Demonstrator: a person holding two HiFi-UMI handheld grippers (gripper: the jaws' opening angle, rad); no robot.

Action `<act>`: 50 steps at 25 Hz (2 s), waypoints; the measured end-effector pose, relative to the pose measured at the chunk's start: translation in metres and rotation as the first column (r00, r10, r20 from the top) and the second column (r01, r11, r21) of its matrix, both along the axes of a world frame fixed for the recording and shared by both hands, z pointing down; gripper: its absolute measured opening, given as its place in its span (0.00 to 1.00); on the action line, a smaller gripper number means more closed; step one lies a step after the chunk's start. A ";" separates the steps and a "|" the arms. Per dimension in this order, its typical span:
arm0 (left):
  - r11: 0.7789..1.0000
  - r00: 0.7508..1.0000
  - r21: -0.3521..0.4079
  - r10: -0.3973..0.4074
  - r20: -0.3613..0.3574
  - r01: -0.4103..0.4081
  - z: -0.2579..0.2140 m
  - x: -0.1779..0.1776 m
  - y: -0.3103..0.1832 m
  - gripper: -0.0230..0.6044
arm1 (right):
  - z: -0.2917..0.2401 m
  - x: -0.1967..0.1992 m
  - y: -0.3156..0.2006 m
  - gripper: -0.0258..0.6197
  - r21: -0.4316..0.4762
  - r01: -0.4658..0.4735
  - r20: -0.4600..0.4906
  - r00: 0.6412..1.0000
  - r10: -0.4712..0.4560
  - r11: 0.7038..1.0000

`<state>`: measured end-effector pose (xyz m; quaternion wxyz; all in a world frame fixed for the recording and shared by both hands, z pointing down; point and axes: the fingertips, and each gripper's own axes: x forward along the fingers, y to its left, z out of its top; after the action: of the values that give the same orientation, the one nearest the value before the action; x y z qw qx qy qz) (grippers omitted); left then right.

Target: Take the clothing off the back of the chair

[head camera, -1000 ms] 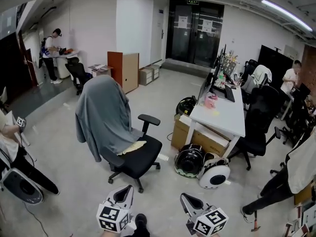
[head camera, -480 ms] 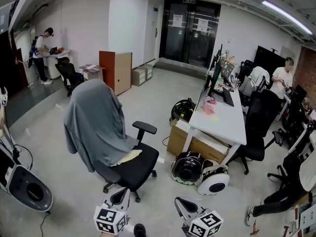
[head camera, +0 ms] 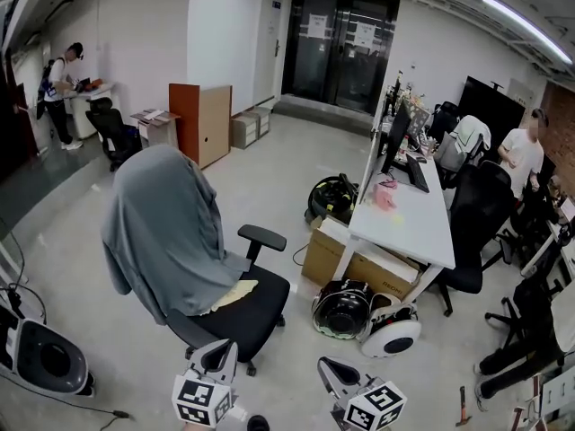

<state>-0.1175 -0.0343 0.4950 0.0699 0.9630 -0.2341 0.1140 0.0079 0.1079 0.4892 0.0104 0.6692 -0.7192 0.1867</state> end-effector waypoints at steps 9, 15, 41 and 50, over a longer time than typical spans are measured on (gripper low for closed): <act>1.000 1.000 0.026 -0.012 -0.017 0.013 -0.008 -0.006 -0.077 0.04 | -0.011 0.005 -0.079 0.06 0.041 -0.008 -0.055 0.998 0.010 0.999; 1.000 0.999 0.011 -0.025 -0.024 0.026 -0.002 0.000 -0.108 0.04 | -0.012 0.013 -0.114 0.06 0.032 0.011 -0.067 0.998 -0.008 0.999; 0.968 0.968 0.002 -0.250 0.028 0.250 0.017 0.161 -0.332 0.04 | 0.042 0.188 -0.386 0.06 -0.026 0.253 0.015 0.967 -0.253 0.967; 0.950 0.950 -0.021 -0.310 0.026 0.311 0.022 0.118 -0.346 0.04 | 0.036 0.159 -0.417 0.06 -0.056 0.293 -0.018 0.956 -0.294 0.955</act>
<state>0.0003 -0.3804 0.5174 0.0961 0.9119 -0.3820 0.1154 0.1671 -0.3094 0.5248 0.0649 0.5569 -0.8051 0.1935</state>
